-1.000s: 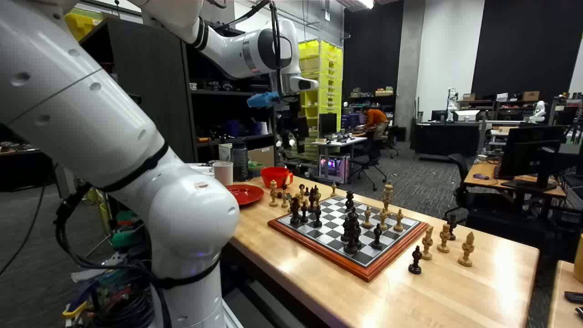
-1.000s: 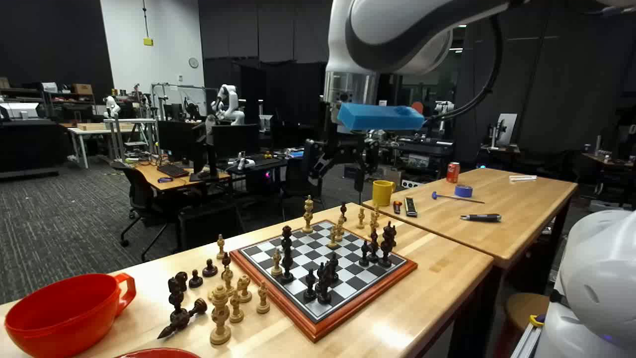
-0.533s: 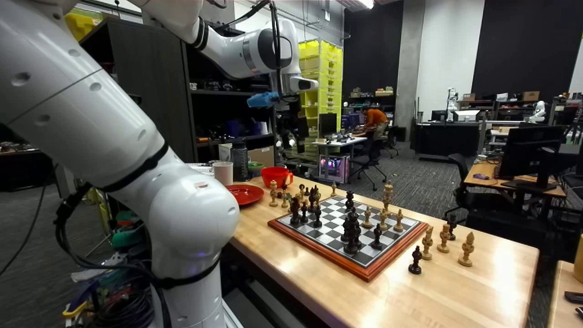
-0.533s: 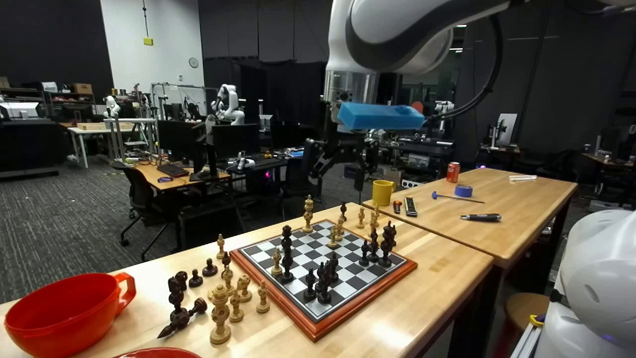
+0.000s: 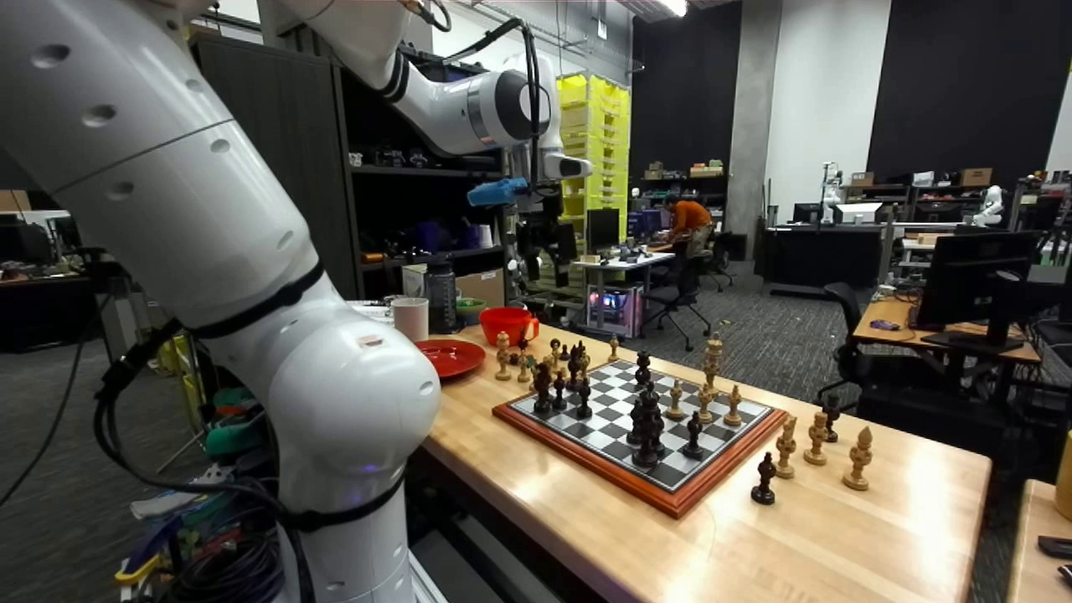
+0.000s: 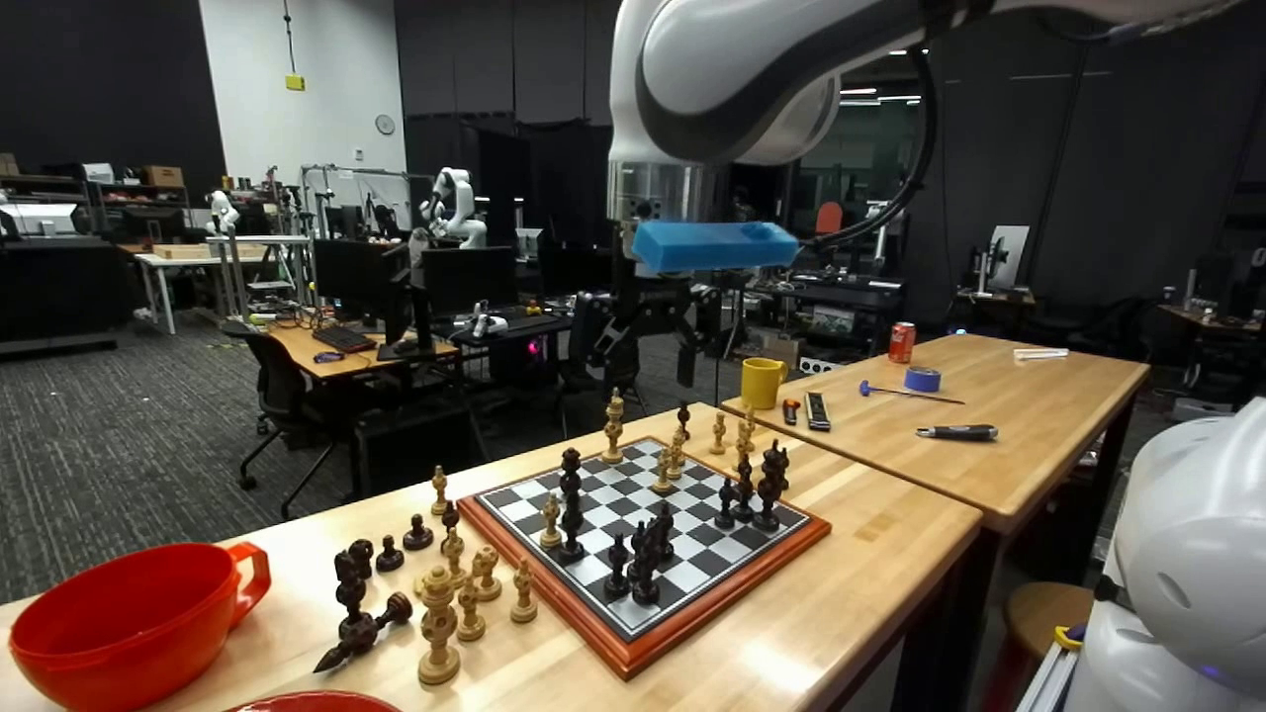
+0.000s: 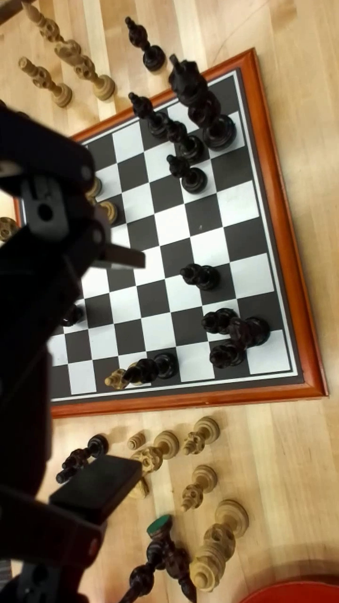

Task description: Move the black bishop to the right, pick up two of the beige chess pieces and put them on the chess board

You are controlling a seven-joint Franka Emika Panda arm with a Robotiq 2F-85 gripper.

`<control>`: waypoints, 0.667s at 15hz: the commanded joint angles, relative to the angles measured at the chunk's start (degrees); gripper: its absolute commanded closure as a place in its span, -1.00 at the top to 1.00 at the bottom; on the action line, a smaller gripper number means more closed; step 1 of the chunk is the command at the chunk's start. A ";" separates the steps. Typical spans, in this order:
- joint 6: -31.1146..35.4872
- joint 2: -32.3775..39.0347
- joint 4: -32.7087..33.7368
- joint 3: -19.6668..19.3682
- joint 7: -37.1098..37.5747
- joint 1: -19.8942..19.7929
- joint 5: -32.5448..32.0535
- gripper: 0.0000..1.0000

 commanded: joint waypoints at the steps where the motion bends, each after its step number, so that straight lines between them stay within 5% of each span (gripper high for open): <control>1: 0.79 8.95 5.34 0.37 1.35 0.37 -2.17 1.00; 10: 2.81 23.45 10.96 -2.29 0.41 2.59 -3.52 1.00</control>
